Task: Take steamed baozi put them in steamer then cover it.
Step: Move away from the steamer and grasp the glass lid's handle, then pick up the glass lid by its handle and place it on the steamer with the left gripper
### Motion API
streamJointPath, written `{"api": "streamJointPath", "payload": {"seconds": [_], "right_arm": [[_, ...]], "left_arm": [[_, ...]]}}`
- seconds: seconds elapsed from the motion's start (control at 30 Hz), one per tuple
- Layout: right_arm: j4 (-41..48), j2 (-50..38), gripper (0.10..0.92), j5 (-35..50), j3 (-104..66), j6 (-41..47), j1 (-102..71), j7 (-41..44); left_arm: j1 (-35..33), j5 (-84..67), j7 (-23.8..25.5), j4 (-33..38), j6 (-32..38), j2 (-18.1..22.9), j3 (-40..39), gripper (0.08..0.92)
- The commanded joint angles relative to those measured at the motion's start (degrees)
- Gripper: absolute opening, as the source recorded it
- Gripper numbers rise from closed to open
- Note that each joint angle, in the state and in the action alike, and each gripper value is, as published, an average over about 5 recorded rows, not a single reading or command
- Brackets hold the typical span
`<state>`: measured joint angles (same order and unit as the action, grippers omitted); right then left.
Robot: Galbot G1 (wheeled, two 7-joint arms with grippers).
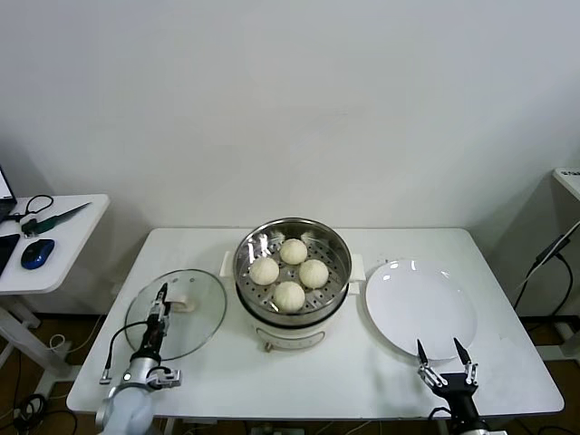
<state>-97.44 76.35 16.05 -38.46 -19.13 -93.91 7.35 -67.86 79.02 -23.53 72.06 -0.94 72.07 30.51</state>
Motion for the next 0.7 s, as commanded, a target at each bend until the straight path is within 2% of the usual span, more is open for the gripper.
{"api": "streamJointPath", "payload": {"seconds": [0.03,0.27,0.37,0.53,0.7], "right_arm": [[-0.2,0.4,0.823,-0.5,0.0,-0.1,0.1,0.0],[-0.6,0.2,0.823,-0.5,0.1,0.2,0.1,0.0],[-0.8,0.1,0.823,-0.5,0.0,0.3,0.1,0.0],[-1.2,-0.1,0.823,-0.5,0.0,0.5,0.1,0.0],[-1.5,-0.2,0.823,-0.6,0.2,0.5,0.1,-0.1]], "left_arm": [[1.2,0.0,-0.4,-1.5,0.4,-0.1,-0.2,0.541],[0.9,-2.4,-0.5,0.0,0.7,-0.6,-0.1,0.342],[0.1,-5.5,0.6,2.8,0.2,-1.5,-0.2,0.255],[-2.5,-15.1,7.4,14.8,-4.4,-5.2,-0.5,0.143],[-4.1,-22.1,17.3,28.9,-13.3,-10.6,0.1,0.137]]}}
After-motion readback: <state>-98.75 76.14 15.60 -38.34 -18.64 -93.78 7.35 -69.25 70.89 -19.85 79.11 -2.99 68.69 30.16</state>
